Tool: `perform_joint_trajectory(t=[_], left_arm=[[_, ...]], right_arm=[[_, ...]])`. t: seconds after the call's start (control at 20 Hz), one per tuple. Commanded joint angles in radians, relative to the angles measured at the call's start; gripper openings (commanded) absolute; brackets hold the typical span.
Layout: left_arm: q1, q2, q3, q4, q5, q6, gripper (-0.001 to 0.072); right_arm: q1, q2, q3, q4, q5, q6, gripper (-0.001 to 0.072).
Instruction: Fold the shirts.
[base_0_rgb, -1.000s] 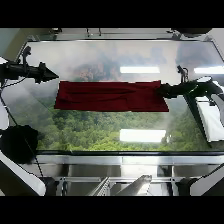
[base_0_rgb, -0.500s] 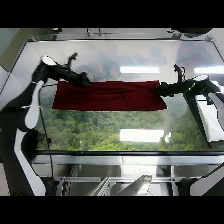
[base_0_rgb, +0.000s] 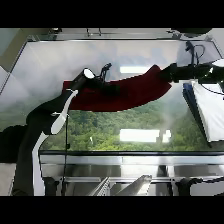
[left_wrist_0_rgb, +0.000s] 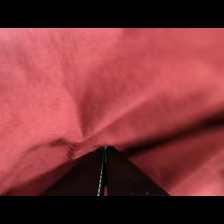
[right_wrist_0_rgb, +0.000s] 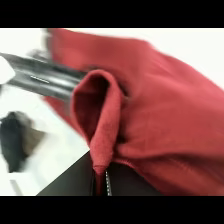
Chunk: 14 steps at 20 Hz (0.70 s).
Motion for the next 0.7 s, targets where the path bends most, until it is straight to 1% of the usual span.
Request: perform_joint_trajectory(t=[0.0,0.05,0.15,0.25,0.4,0.5,0.65], left_arm=[[-0.084,-0.04,0.043,-0.003,0.056,-0.048,0.0],[-0.096,-0.034,0.054,-0.005,0.047,-0.051,0.0],[-0.089,0.019,0.06,-0.031,-0.024,-0.053,0.0],[-0.051,0.11,0.06,-0.02,-0.145,-0.053,0.0],[0.066,0.272,0.04,-0.023,-0.347,-0.053,0.0],[0.167,0.4,-0.027,-0.023,-0.43,-0.053,0.0],[0.315,0.53,-0.094,-0.022,-0.504,-0.053,0.0]], right_arm=[[0.014,0.091,0.002,0.132,0.012,0.001,0.0016],[0.019,0.1,0.002,0.134,0.006,0.005,0.0016],[0.035,0.101,0.001,0.128,0.004,0.049,0.0016],[0.063,0.097,0.001,0.117,-0.008,0.053,0.0016],[0.146,0.084,0.001,0.117,-0.078,0.053,0.0016],[0.242,0.067,0.001,0.117,-0.172,0.052,0.0016],[0.442,-0.005,0.02,0.109,-0.383,0.04,0.0016]])
